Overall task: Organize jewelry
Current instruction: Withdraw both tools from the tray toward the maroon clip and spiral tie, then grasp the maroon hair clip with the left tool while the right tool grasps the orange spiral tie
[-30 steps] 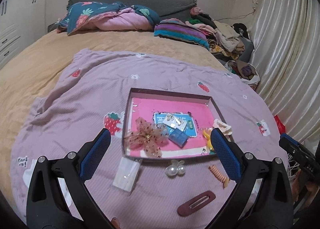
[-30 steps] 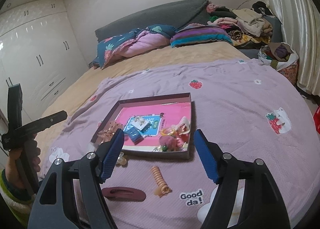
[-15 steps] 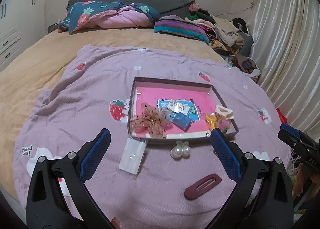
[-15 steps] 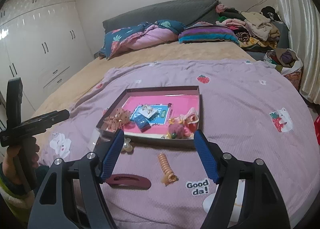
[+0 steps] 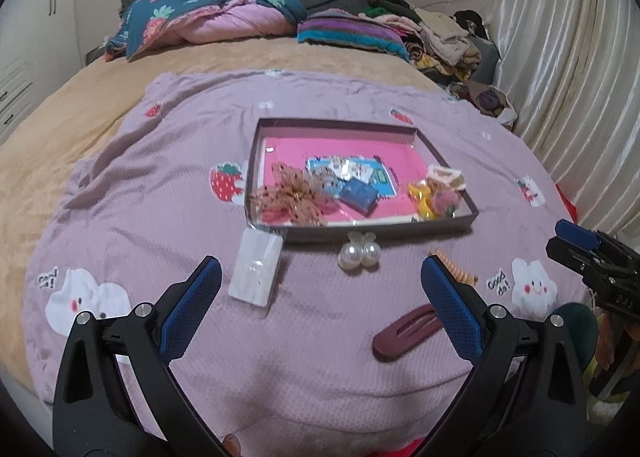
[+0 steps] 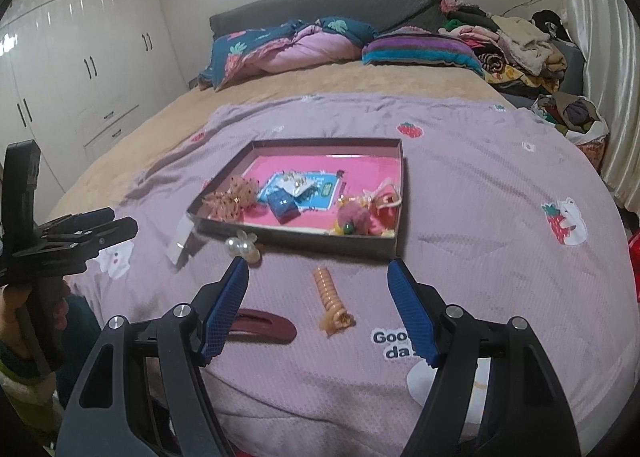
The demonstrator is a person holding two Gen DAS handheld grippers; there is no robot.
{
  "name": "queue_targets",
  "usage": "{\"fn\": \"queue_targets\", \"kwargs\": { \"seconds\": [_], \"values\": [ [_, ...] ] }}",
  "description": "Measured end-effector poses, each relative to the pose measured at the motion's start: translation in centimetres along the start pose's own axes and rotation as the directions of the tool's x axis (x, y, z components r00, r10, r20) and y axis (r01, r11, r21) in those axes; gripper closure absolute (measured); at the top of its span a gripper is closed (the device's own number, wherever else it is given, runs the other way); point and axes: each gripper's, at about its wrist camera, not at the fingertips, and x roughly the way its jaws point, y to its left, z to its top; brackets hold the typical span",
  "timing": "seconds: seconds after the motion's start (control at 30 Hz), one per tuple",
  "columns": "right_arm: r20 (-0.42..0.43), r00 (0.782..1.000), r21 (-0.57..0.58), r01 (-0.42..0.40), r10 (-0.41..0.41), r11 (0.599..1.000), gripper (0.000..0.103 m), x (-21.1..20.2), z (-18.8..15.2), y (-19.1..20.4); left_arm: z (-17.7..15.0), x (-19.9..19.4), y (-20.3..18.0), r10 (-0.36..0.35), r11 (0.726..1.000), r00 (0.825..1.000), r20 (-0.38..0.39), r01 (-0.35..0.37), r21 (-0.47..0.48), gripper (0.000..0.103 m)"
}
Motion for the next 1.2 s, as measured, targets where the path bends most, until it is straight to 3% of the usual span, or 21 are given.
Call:
{"fn": "queue_targets", "kwargs": {
  "seconds": [0.5,0.87,1.0,1.2],
  "values": [
    [-0.103,0.994,-0.009,0.022,-0.023,1.0,0.032,3.0,-2.4,-1.0,-4.3,3.3,-3.1,-0.05,0.993,0.993,-0.106,0.06,0.097,0.01],
    [-0.161,0.986,0.019,0.036,-0.032,0.999,0.032,5.0,-3.5,-2.6,-6.6,7.7,-7.0,-0.063,0.959,0.982,-0.176,0.108,0.263,0.013],
    [-0.18,0.983,0.032,0.031,-0.025,0.999,0.032,6.0,-3.5,-3.1,-6.7,9.2,-7.3,-0.078,0.956,0.975,-0.21,0.133,0.261,0.014],
    [-0.217,0.976,0.024,0.021,-0.016,0.999,0.032,7.9,-3.4,-3.2,-6.7,10.3,-7.9,-0.111,0.949,0.964,-0.242,0.175,0.262,0.028]
  ]
}}
